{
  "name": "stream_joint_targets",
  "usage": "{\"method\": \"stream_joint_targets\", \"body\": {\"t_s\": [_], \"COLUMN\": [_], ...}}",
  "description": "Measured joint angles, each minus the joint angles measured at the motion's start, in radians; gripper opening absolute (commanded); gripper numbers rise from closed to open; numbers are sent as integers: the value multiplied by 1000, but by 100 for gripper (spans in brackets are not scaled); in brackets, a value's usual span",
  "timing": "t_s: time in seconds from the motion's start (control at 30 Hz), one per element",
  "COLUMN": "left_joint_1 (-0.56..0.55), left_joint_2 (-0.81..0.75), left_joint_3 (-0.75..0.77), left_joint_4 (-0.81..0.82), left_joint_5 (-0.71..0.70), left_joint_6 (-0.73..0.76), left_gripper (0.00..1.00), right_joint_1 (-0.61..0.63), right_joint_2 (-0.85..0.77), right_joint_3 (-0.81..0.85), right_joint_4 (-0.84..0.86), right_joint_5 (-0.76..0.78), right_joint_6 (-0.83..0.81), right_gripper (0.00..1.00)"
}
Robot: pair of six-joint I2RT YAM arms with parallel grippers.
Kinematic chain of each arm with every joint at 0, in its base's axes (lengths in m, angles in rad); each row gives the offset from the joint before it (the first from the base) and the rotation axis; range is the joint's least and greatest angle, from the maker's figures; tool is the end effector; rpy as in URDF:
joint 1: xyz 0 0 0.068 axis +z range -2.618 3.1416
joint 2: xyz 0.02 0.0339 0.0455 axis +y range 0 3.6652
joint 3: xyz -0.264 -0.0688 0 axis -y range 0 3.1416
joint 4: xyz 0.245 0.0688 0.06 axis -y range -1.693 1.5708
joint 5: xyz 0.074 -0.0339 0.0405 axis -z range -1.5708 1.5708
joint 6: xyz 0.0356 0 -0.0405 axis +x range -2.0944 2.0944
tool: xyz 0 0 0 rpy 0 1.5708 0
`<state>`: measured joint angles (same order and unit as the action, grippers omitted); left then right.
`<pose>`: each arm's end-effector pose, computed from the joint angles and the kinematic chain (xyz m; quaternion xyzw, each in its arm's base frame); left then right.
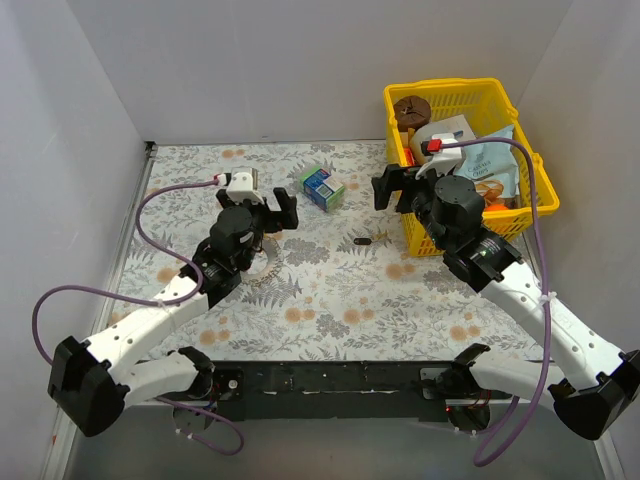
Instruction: Put the keys on the keyring
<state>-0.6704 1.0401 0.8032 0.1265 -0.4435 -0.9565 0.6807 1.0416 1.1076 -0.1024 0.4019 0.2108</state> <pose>0.2008 -0.1397 0.3303 -0.2488 0.6985 -0.3603 0.5661 0.1906 0.1364 0.4135 -0.0295 0.7182 0.1636 0.6756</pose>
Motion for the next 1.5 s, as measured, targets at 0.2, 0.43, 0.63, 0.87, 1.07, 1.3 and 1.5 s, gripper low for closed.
{"method": "stream_joint_targets", "body": {"t_s": [0.2, 0.43, 0.63, 0.87, 1.07, 1.3, 1.5], "left_joint_1": [0, -16, -64, -108, -143, -160, -160], "left_joint_2": [132, 408, 700, 924, 1055, 1133, 1153], "left_joint_3": [15, 154, 303, 456, 605, 668, 677], "left_joint_4": [-26, -45, -60, -90, -101, -108, -87], "left_joint_5": [39, 264, 449, 520, 523, 510, 506], "left_joint_6": [12, 55, 69, 81, 95, 109, 112], "left_gripper": [98, 98, 98, 92, 73, 58, 41], "right_joint_1": [0, -16, -85, -166, -194, -214, -230], "right_joint_2": [41, 176, 154, 129, 123, 120, 116], "right_joint_3": [4, 27, 28, 23, 21, 13, -7], "right_joint_4": [-3, -71, -78, -79, -81, -81, -83], "right_joint_5": [-5, -29, -67, -121, -150, -166, -182], "right_joint_6": [0, 7, 24, 50, 55, 55, 55], "right_gripper": [96, 96, 96, 96, 96, 96, 96]}}
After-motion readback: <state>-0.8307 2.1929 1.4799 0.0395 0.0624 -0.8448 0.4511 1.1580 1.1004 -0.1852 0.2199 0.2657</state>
